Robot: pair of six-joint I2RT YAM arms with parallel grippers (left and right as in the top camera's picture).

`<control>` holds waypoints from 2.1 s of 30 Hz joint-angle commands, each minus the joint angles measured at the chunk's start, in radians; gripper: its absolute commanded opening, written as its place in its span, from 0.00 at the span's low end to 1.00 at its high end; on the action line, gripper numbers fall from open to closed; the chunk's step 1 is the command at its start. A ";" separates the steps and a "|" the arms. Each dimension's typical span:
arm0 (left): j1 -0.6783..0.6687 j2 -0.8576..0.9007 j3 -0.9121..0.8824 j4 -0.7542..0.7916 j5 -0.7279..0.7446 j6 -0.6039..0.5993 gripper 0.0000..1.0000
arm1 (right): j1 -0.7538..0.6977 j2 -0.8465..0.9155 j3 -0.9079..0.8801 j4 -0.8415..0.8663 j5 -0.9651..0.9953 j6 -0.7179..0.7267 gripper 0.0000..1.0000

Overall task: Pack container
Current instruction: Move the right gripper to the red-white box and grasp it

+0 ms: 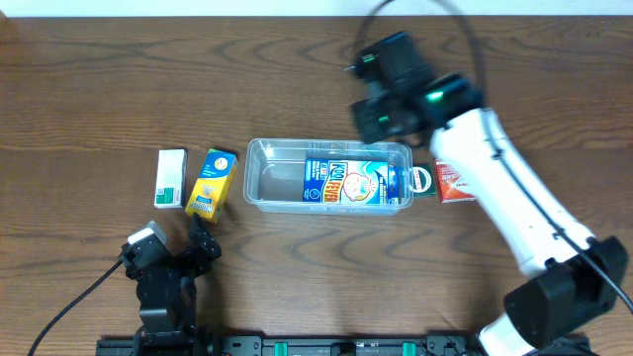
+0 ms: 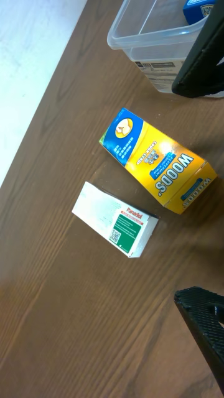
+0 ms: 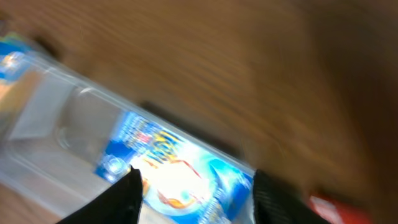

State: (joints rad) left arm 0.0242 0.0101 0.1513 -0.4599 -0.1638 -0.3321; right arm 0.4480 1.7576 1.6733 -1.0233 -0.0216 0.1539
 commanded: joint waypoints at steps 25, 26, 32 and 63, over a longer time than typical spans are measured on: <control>-0.004 -0.006 -0.019 0.002 -0.005 0.014 0.98 | -0.420 0.023 -0.551 0.226 -0.020 0.001 0.72; -0.004 -0.006 -0.019 0.002 -0.005 0.014 0.98 | -0.415 0.023 -0.560 0.242 -0.020 -0.016 0.73; -0.004 -0.006 -0.019 0.002 -0.005 0.014 0.98 | -0.406 0.023 -0.572 0.266 -0.019 -0.039 0.76; -0.004 -0.006 -0.019 0.002 -0.005 0.014 0.98 | -0.440 0.030 -0.615 0.348 0.018 -0.125 0.88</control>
State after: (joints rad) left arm 0.0242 0.0101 0.1513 -0.4599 -0.1638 -0.3321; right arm 0.0223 1.7771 1.0733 -0.6815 -0.0219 0.0395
